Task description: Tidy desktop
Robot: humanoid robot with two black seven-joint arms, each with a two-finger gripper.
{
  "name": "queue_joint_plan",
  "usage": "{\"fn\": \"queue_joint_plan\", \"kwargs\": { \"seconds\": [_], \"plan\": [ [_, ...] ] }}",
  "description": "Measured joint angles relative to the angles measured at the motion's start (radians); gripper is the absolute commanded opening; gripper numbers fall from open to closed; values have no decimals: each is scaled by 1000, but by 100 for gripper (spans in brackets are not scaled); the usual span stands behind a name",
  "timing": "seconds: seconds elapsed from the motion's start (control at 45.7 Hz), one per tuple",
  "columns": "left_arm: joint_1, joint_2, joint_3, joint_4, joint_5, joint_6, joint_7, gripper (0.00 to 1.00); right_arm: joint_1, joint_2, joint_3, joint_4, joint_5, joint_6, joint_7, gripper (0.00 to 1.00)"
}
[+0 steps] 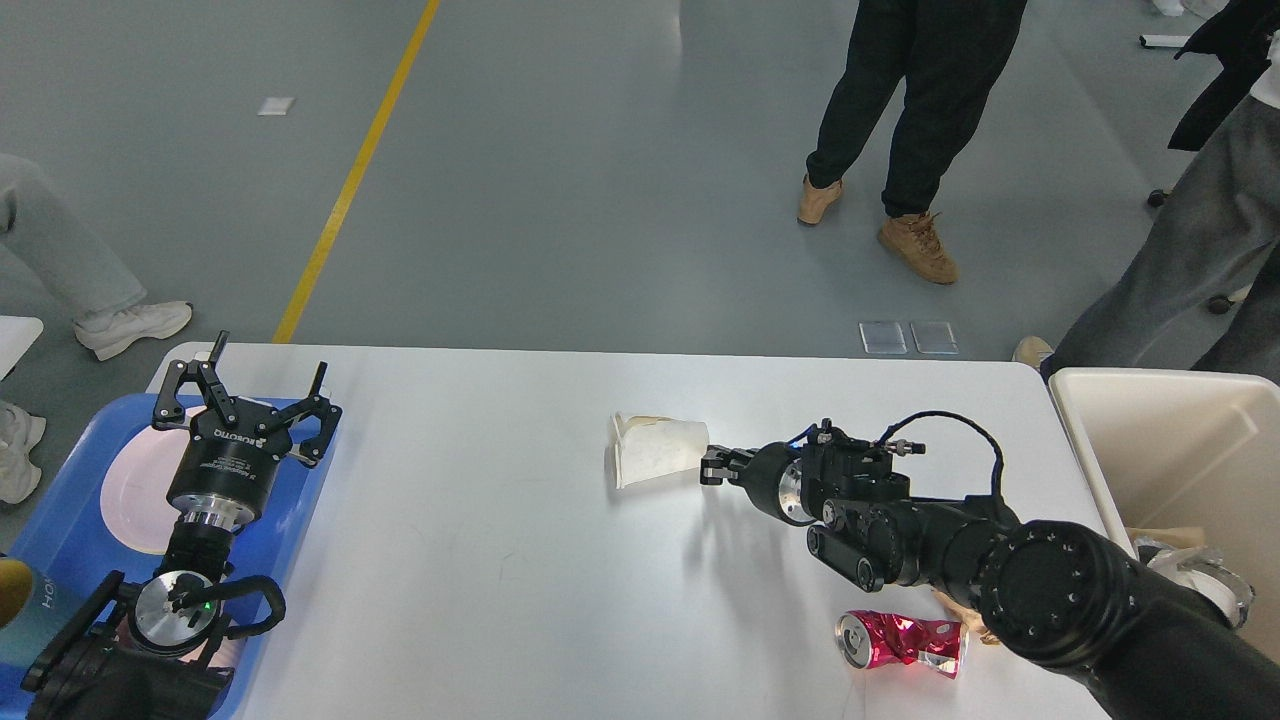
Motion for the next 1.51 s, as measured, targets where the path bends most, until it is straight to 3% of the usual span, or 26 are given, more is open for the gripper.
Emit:
{"fn": "queue_joint_plan", "kwargs": {
  "seconds": [0.022,0.197,0.394,0.481,0.897,1.138,1.378,1.51],
  "plan": [
    [0,0,0,0,0,0,0,96,9,-5,8,1,3,4,-7,100],
    [0,0,0,0,0,0,0,96,104,-94,28,129,9,26,-49,100],
    [0,-1,0,0,0,0,2,96,272,-244,-17,351,8,154,-239,100],
    [0,-1,0,0,0,0,2,96,402,-310,-96,466,9,247,-281,100],
    [0,0,1,0,1,-2,2,96,1068,-481,-490,918,112,711,-291,100],
    [1,0,1,0,0,-2,2,96,1348,-489,-632,1019,191,973,-291,100],
    [1,0,1,0,0,-2,1,96,1561,-528,-733,1177,276,1022,-286,100],
    [1,0,1,0,0,-2,1,96,1672,-543,-787,1261,313,1022,-250,100]
  ]
}}
